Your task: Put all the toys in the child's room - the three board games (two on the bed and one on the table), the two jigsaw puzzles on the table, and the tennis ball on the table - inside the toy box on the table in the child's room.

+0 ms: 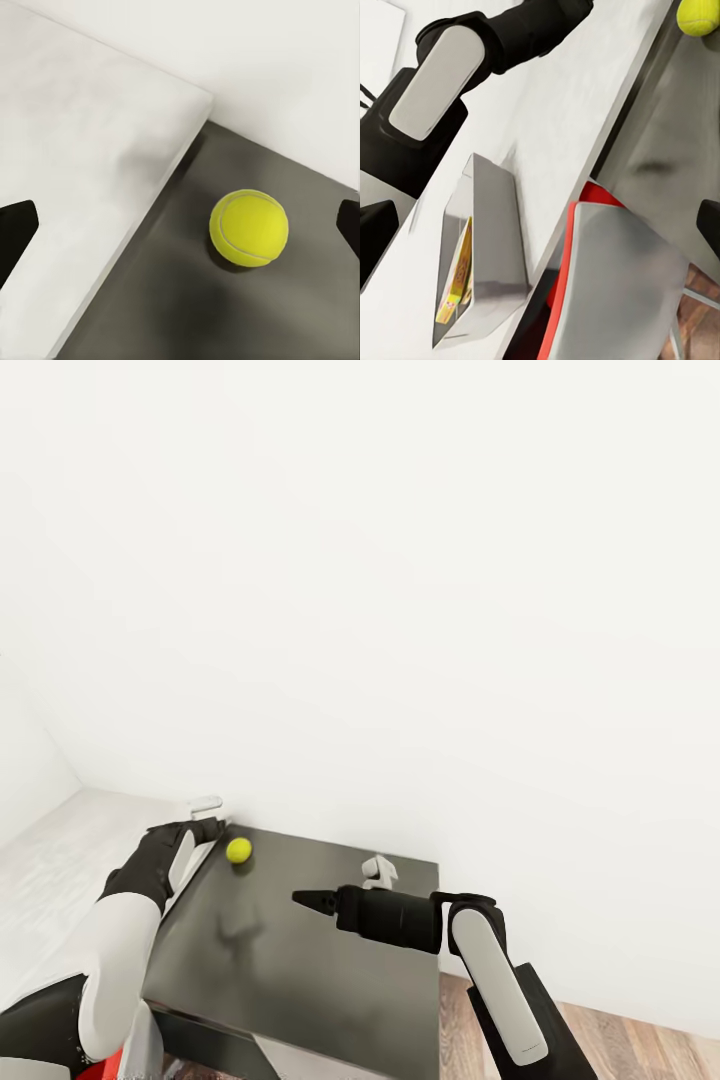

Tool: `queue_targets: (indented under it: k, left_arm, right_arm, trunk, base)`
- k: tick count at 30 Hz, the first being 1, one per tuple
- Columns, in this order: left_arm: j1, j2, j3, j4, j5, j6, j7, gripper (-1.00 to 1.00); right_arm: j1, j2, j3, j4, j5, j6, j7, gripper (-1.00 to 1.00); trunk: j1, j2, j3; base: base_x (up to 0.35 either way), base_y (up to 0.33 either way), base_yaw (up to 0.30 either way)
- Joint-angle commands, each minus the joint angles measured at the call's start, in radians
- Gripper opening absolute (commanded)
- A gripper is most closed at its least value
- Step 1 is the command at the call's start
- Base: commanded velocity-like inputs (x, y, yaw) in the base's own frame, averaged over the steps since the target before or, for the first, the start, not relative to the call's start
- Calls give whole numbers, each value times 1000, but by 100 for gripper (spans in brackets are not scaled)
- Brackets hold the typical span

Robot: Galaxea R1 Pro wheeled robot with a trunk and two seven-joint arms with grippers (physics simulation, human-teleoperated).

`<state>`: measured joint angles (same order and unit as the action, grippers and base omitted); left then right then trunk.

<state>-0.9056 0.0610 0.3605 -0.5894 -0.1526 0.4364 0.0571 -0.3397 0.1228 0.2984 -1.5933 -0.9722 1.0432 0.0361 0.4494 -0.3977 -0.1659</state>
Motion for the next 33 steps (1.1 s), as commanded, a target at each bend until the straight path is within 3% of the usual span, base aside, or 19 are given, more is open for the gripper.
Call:
queue_targets:
  k: [1, 11, 33]
  left_arm:
    - [-1, -1, 3, -1, -9, 3, -3, 100]
    - [0, -3, 2, -1, -6, 2, -10, 100]
    - [0, -7, 1, -1, -5, 2, -11, 100]
  right_arm:
    - [-1, 0, -1, 0, 4, 4, 4, 100]
    - [1, 0, 2, 0, 4, 4, 6, 100]
    - [0, 0, 1, 0, 4, 4, 10, 100]
  trunk:
    - [1, -2, -4]
    - [1, -2, -11]
    - [1, -2, -43]
  base:
    - [0, 0, 100]
    - [0, 0, 25]
    - [21, 0, -67]
